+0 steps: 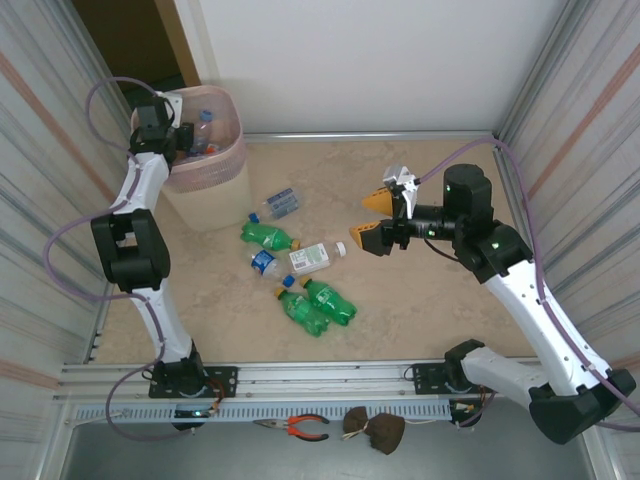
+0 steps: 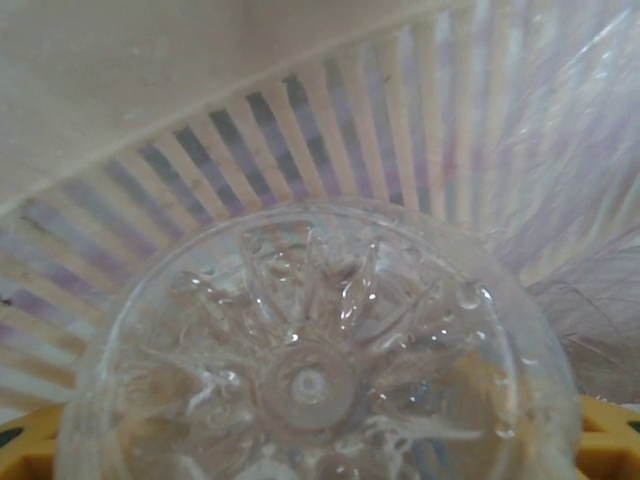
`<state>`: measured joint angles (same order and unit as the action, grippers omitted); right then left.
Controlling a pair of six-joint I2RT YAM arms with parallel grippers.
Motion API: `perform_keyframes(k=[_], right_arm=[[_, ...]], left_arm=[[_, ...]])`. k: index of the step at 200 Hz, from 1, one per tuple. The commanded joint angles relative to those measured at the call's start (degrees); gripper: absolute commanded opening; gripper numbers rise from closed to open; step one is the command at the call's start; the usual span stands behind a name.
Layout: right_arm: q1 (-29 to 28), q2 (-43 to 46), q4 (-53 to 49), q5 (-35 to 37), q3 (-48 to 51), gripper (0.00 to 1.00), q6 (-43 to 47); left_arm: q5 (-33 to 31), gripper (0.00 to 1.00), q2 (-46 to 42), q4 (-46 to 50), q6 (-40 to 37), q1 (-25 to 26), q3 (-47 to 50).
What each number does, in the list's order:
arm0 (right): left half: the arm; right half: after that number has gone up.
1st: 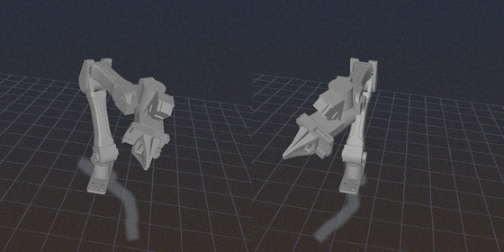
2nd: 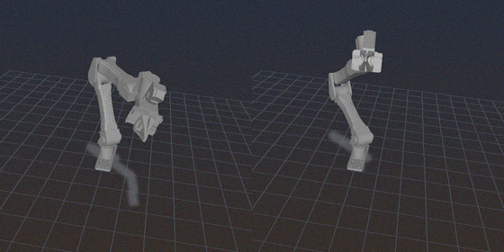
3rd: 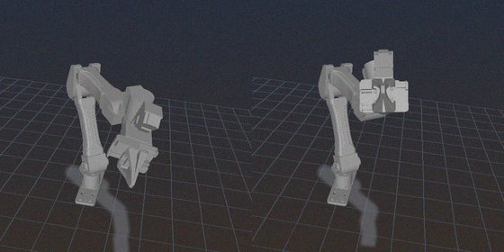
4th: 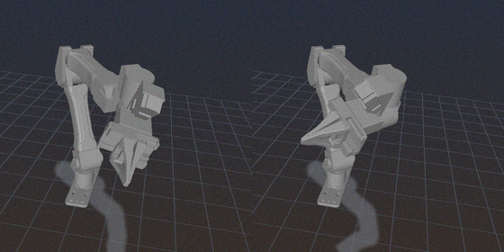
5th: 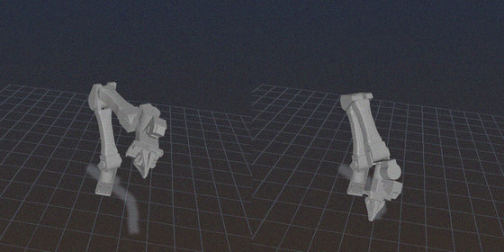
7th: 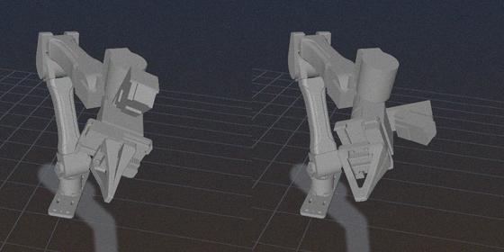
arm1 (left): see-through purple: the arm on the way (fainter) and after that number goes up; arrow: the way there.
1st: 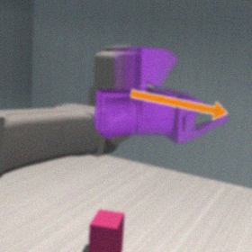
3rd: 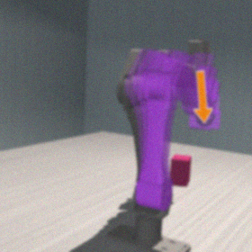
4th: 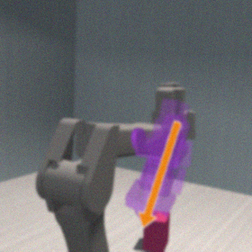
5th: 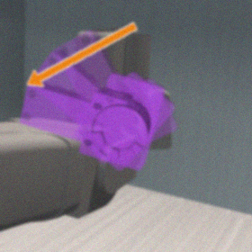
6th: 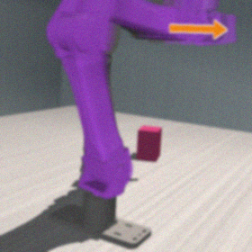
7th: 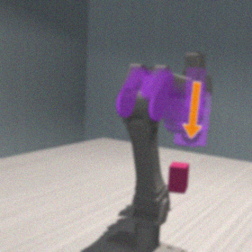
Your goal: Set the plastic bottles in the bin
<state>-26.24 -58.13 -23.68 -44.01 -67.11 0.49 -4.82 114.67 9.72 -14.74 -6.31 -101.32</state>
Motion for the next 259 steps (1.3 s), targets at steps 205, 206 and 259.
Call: perform_keyframes(k=[205, 206, 259], right_arm=[[-0.22, 1.79, -0.4, 0.42, -0.63, 0.83, -0.11], [-0.22, 1.79, -0.4, 0.42, -0.68, 0.83, -0.13], [-0.21, 1.79, -0.42, 0.42, -0.65, 0.83, -0.22]], left_arm=[[17.83, 0.57, -4.8, 10.76, 3.76, -0.19, -14.92], [17.87, 0.57, -4.72, 10.81, 3.76, -0.19, -14.94], [20.81, 0.41, 1.49, 16.72, 2.41, -0.24, -17.14]])
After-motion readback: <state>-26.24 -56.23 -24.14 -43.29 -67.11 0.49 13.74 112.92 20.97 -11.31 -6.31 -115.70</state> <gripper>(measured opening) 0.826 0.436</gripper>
